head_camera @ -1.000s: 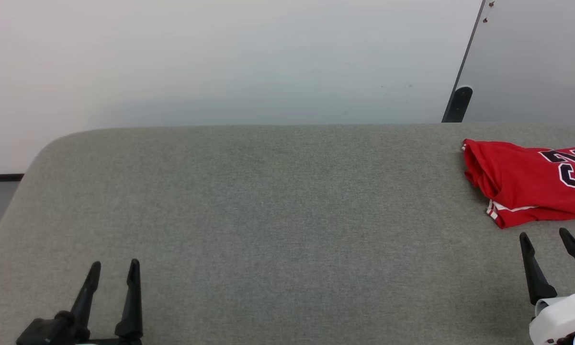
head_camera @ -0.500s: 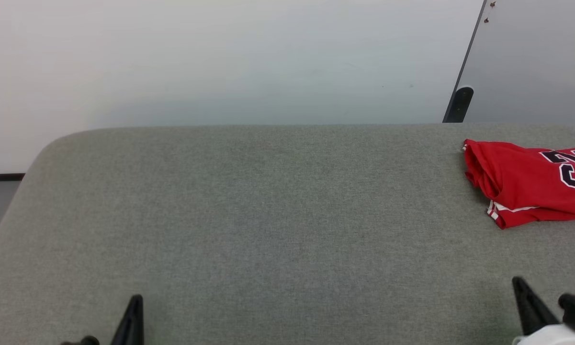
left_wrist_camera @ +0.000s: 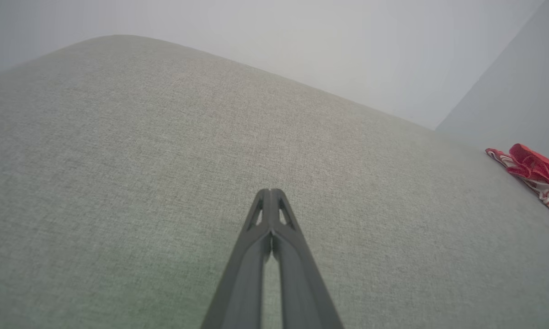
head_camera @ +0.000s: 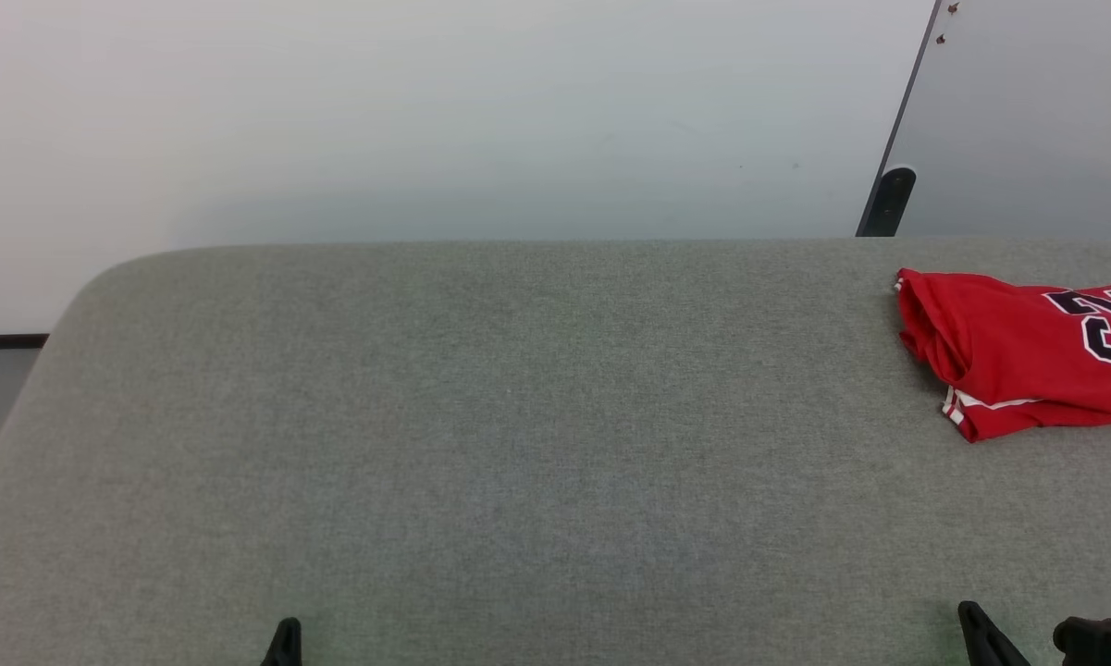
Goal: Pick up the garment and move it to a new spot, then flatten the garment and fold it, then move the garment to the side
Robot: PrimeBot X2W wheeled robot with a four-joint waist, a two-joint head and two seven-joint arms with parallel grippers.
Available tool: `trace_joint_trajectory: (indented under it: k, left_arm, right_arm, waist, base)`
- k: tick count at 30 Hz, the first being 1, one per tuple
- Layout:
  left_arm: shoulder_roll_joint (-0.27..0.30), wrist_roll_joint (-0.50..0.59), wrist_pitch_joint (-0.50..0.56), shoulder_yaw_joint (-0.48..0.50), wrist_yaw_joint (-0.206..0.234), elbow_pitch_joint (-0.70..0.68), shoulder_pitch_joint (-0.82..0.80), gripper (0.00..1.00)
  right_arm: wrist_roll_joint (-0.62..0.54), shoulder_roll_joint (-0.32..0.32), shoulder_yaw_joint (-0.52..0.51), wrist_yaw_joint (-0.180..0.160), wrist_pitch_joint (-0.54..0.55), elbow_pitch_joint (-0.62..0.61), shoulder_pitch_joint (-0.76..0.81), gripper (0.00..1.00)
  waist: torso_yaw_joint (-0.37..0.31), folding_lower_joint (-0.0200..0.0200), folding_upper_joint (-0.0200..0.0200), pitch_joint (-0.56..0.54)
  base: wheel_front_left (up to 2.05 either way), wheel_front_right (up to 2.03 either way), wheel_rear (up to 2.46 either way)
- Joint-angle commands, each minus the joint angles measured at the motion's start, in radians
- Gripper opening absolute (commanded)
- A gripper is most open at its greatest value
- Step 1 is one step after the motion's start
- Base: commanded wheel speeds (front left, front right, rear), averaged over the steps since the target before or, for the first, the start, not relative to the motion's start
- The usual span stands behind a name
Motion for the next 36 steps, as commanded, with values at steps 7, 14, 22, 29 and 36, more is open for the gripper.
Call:
trace_joint_trajectory:
  k: [7,14,22,29,36]
  left_arm:
    - [-0.001,-0.152,0.039,0.012,0.000,-0.013,-0.048,0.00]
    - [-0.005,-0.244,0.066,0.016,0.000,-0.013,-0.068,0.00]
    - [-0.010,-0.359,0.099,0.022,0.000,-0.012,-0.093,0.00]
    - [-0.015,-0.451,0.126,0.027,0.000,-0.011,-0.113,0.00]
    - [-0.018,-0.536,0.151,0.032,0.001,-0.011,-0.131,0.00]
  right_arm:
    - [0.166,0.010,-0.015,0.000,0.020,-0.028,-0.036,0.00]
    - [0.267,0.019,-0.021,0.000,0.034,-0.035,-0.049,0.00]
    - [0.392,0.031,-0.030,0.000,0.050,-0.043,-0.064,0.00]
    - [0.492,0.040,-0.036,0.000,0.063,-0.050,-0.077,0.00]
    - [0.585,0.049,-0.042,-0.001,0.076,-0.056,-0.088,0.00]
  waist:
    - [0.001,0.0000,0.0000,0.001]
    - [0.002,0.0000,0.0000,0.002]
    - [0.003,0.0000,0.0000,0.004]
    - [0.004,0.0000,0.0000,0.005]
    - [0.005,0.0000,0.0000,0.006]
  base:
    - [0.00,0.00,0.00]
    - [0.00,0.00,0.00]
    - [0.00,0.00,0.00]
    - [0.00,0.00,0.00]
    - [0.00,0.00,0.00]
